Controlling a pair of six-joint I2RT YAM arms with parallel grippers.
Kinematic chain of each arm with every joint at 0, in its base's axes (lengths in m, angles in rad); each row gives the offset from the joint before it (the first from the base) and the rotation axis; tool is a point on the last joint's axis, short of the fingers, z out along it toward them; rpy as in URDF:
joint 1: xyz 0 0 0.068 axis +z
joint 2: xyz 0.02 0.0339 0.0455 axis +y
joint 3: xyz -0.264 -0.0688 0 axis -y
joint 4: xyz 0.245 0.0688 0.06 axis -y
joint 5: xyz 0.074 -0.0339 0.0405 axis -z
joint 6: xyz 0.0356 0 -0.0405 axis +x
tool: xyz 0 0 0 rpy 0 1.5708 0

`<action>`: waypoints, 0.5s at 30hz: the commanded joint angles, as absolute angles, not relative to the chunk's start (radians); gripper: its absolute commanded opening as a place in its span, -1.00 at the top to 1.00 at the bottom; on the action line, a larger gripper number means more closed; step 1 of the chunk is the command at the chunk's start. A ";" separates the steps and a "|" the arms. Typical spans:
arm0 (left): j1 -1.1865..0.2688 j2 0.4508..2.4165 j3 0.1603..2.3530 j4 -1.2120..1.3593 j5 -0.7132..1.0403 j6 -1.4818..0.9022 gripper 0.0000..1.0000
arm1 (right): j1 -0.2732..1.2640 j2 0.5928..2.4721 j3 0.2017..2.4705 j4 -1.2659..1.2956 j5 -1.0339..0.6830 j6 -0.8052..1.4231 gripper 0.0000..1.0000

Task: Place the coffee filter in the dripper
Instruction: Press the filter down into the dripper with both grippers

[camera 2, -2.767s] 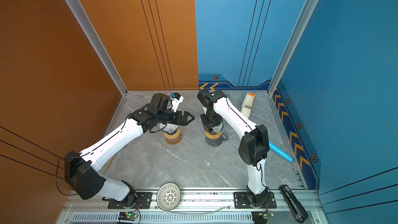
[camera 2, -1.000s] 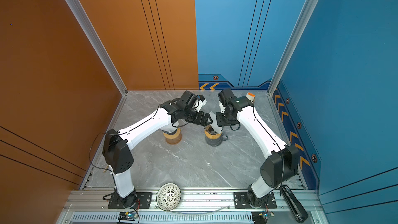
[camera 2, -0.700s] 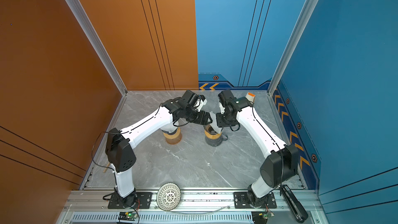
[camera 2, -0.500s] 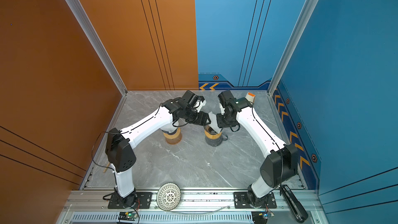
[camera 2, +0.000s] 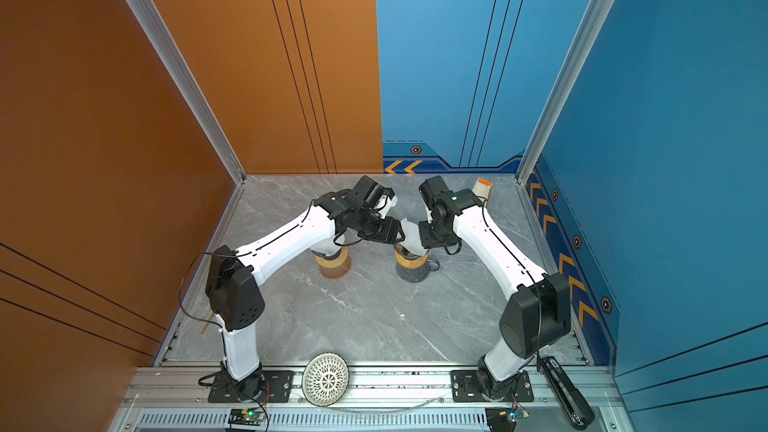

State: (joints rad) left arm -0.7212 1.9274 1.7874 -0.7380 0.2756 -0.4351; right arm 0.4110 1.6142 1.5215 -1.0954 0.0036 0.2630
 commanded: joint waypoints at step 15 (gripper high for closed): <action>-0.723 1.971 1.789 -0.767 0.304 -0.422 -0.19 | 0.429 1.658 1.497 -1.091 0.049 0.267 0.10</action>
